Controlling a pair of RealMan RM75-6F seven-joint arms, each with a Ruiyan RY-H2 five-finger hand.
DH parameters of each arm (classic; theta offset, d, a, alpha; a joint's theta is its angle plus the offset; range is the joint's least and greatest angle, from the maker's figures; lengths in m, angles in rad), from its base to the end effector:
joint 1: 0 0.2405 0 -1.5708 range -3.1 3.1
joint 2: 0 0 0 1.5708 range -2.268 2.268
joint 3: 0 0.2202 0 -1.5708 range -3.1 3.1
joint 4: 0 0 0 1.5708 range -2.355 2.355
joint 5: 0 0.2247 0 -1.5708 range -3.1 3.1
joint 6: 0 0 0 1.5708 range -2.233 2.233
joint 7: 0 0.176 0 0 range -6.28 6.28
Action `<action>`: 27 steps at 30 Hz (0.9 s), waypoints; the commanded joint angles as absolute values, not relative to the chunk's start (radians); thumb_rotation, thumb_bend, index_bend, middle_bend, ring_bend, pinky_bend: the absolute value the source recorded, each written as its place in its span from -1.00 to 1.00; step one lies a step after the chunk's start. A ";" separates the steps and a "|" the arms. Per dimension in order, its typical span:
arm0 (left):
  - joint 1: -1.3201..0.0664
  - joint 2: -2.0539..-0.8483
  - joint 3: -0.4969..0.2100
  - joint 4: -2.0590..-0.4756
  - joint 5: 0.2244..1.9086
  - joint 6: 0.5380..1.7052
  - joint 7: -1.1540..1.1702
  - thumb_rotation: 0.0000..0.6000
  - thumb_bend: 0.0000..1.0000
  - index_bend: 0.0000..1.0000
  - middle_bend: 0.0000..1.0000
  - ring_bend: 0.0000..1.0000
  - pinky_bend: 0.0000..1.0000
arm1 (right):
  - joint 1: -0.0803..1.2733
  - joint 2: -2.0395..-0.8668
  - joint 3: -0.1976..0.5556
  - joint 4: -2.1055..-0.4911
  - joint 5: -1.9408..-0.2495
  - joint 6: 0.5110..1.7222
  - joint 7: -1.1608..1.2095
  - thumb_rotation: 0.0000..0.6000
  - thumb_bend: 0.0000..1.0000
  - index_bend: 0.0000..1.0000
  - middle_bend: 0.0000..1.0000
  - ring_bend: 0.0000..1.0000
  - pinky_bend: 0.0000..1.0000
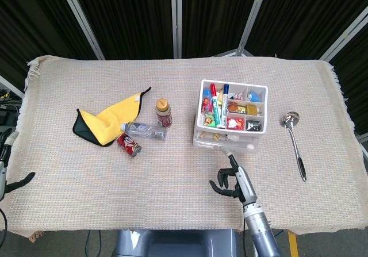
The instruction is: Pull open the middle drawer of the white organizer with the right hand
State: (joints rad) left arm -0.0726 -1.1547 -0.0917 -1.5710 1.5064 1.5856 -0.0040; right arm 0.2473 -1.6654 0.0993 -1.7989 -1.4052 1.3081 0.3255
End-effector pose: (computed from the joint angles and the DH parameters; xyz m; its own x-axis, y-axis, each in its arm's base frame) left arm -0.2797 0.2161 0.1465 0.3901 -0.1352 0.9108 0.9190 -0.0030 -0.3941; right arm -0.1094 -0.2273 -0.0278 -0.5834 -0.2594 0.7696 -0.7955 -0.0085 -0.6059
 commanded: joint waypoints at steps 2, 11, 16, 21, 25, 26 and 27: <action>-0.071 -1.154 -0.092 -1.571 1.507 1.589 -0.005 1.00 -0.92 -1.00 -1.00 -1.00 -1.00 | 0.209 -1.689 0.056 -1.775 -1.540 1.425 0.229 1.00 -0.55 -0.76 0.52 0.57 0.14; -0.069 -1.153 -0.094 -1.572 1.506 1.593 -0.006 1.00 -0.92 -1.00 -1.00 -1.00 -1.00 | 0.227 -1.595 0.155 -1.845 -1.478 1.432 -0.037 1.00 -0.53 -0.49 0.52 0.57 0.15; -0.069 -1.153 -0.094 -1.575 1.507 1.595 -0.002 1.00 -0.92 -1.00 -1.00 -1.00 -1.00 | 0.250 -1.554 0.220 -1.866 -1.385 1.402 -0.123 1.00 -0.53 -0.43 0.53 0.57 0.16; -0.068 -1.154 -0.093 -1.575 1.507 1.594 0.000 1.00 -0.92 -1.00 -1.00 -1.00 -1.00 | 0.267 -1.530 0.246 -1.877 -1.302 1.372 -0.195 1.00 -0.54 -0.43 0.53 0.57 0.16; -0.070 -1.154 -0.094 -1.575 1.506 1.591 0.000 1.00 -0.92 -1.00 -1.00 -1.00 -1.00 | 0.271 -1.517 0.247 -1.899 -1.251 1.366 -0.247 1.00 -0.53 -0.41 0.53 0.57 0.16; -0.070 -1.154 -0.093 -1.574 1.506 1.590 0.000 1.00 -0.92 -1.00 -1.00 -1.00 -1.00 | 0.271 -1.516 0.243 -1.905 -1.242 1.367 -0.262 1.00 -0.53 -0.41 0.53 0.57 0.16; -0.070 -1.154 -0.093 -1.574 1.506 1.590 0.000 1.00 -0.92 -1.00 -1.00 -1.00 -1.00 | 0.271 -1.516 0.239 -1.908 -1.237 1.368 -0.272 1.00 -0.53 -0.41 0.53 0.57 0.16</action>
